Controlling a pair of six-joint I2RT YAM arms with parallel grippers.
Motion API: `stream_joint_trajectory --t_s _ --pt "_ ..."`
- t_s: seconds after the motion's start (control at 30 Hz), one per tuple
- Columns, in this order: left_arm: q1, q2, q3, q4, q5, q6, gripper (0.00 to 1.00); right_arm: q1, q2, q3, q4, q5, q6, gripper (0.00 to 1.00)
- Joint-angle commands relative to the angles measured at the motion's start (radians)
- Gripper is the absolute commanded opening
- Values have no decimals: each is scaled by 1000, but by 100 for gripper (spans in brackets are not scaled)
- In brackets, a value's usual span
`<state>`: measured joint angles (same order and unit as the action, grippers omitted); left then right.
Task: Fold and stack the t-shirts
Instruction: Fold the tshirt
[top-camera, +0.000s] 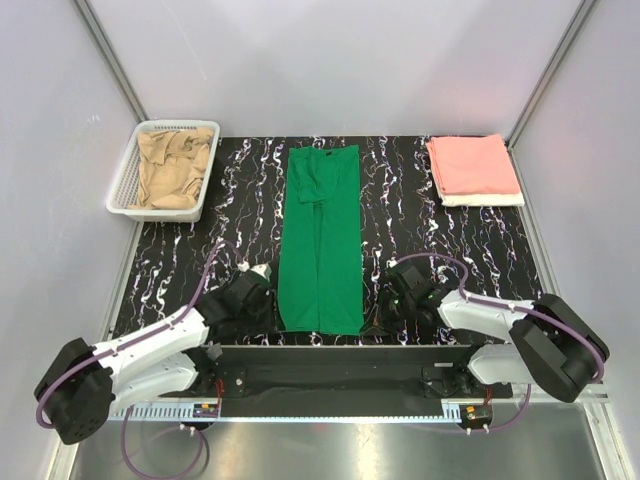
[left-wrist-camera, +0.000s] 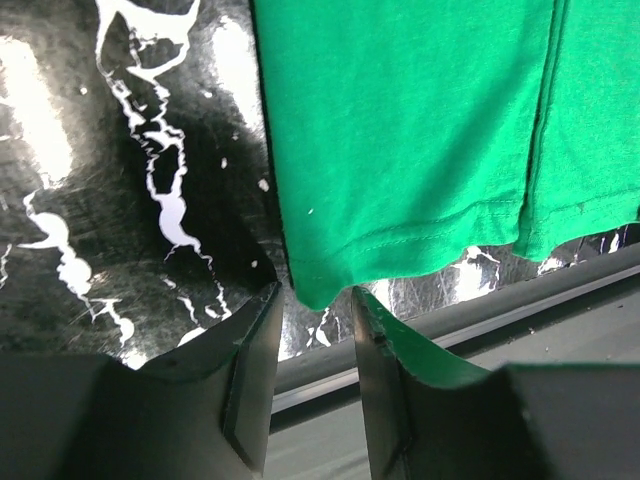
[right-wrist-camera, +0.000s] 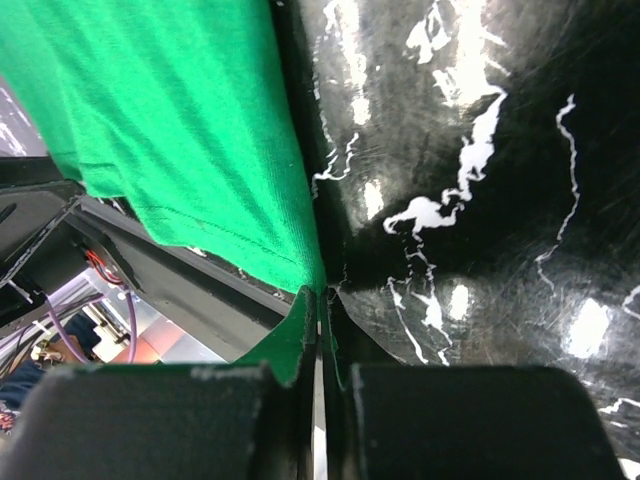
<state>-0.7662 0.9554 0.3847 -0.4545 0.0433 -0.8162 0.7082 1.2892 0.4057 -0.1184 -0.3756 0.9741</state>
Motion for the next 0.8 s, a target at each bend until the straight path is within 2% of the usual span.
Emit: stream_joint_trajectory --t_s 0.0,0.23,0.77 --pt "2 -36 2 -12 -28 -30 40 10 -41 -7 -7 24 12 0" --pt "25 -130 -26 -13 -26 -77 41 10 -64 -41 -9 29 26 0" --pt "61 -158 -115 28 43 -149 38 11 -105 -38 -9 27 14 0"
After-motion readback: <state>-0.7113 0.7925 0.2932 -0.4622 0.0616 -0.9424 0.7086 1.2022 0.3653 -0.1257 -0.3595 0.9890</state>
